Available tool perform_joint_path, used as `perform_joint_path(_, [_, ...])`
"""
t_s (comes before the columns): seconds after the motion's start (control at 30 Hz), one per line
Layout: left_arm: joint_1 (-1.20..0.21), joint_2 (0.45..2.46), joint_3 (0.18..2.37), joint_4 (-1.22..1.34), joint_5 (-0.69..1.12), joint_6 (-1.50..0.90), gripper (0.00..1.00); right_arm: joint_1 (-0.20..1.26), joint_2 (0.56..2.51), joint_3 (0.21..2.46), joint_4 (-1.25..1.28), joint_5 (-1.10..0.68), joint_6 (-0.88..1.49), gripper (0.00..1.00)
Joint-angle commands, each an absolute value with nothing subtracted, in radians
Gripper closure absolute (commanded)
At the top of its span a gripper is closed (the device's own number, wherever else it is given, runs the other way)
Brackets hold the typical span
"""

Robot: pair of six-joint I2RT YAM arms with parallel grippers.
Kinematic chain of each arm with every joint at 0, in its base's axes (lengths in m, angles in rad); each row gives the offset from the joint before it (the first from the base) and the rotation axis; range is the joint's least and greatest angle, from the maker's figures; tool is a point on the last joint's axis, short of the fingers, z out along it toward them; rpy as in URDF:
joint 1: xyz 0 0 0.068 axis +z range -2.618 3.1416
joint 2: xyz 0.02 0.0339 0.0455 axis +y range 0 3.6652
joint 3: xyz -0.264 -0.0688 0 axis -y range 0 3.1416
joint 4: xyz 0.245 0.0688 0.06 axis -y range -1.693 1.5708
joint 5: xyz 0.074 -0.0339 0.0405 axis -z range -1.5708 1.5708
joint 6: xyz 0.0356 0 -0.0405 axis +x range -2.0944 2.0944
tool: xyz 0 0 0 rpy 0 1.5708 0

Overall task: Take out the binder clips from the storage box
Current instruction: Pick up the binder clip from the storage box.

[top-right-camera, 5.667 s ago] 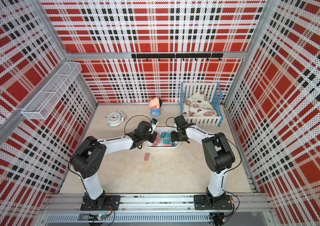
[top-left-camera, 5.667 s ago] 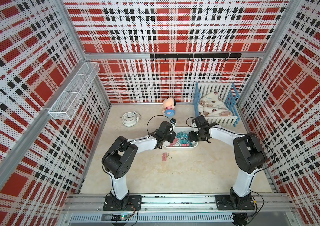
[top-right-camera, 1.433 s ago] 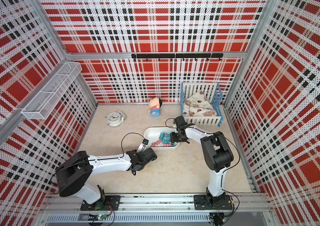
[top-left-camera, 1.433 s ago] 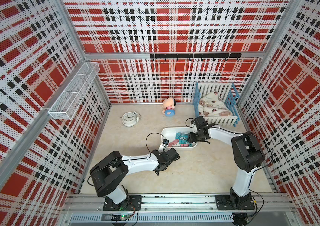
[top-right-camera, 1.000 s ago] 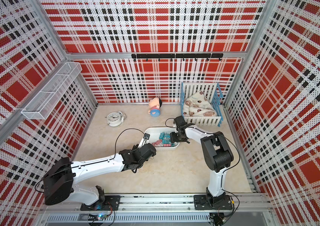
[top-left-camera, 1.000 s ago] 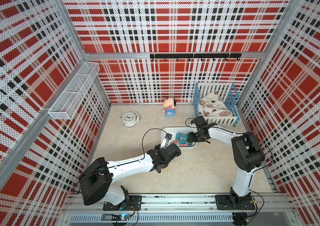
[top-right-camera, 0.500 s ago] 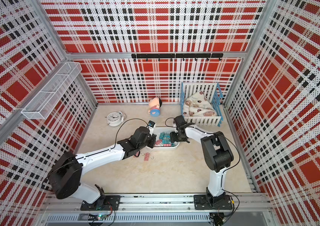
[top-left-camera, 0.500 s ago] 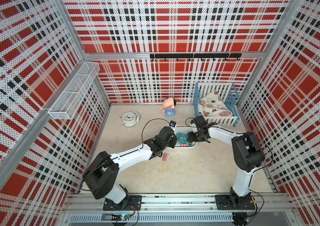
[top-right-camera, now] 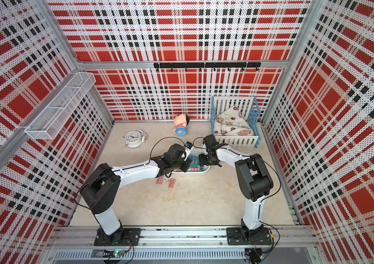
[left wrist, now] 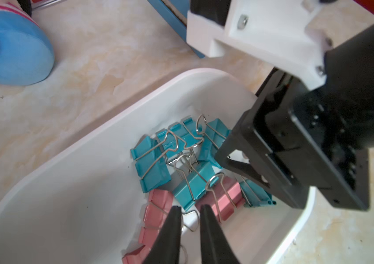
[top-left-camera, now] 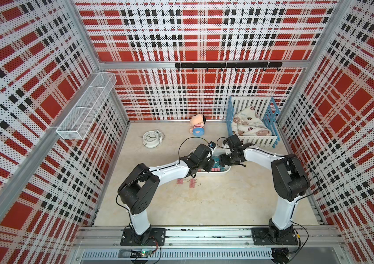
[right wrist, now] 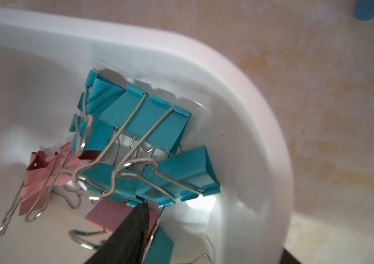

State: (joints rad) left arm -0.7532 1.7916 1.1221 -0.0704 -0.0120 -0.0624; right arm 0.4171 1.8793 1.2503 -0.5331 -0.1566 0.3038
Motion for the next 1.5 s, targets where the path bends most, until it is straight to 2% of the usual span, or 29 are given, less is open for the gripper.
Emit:
perform_joint_path(0.0, [-0.755,1.816,1.138,-0.104,-0.019,-0.056,0.77,0.426,1.855,1.255,-0.533,-0.149,0.304,0.35])
perform_joint_path(0.37, [-0.756,1.873,1.164,-0.130,-0.061,-0.049,0.76,0.426,1.864,1.255,-0.532,-0.152,0.305,0.35])
perform_joint_path(0.8, [-0.765,1.876,1.169,-0.159,-0.129,-0.042,1.00,0.426,1.865,1.251,-0.529,-0.152,0.307,0.35])
perform_joint_path(1.47, [-0.768,1.486,0.964,-0.100,-0.284,-0.113,1.00,0.426,1.876,1.251,-0.521,-0.166,0.301,0.35])
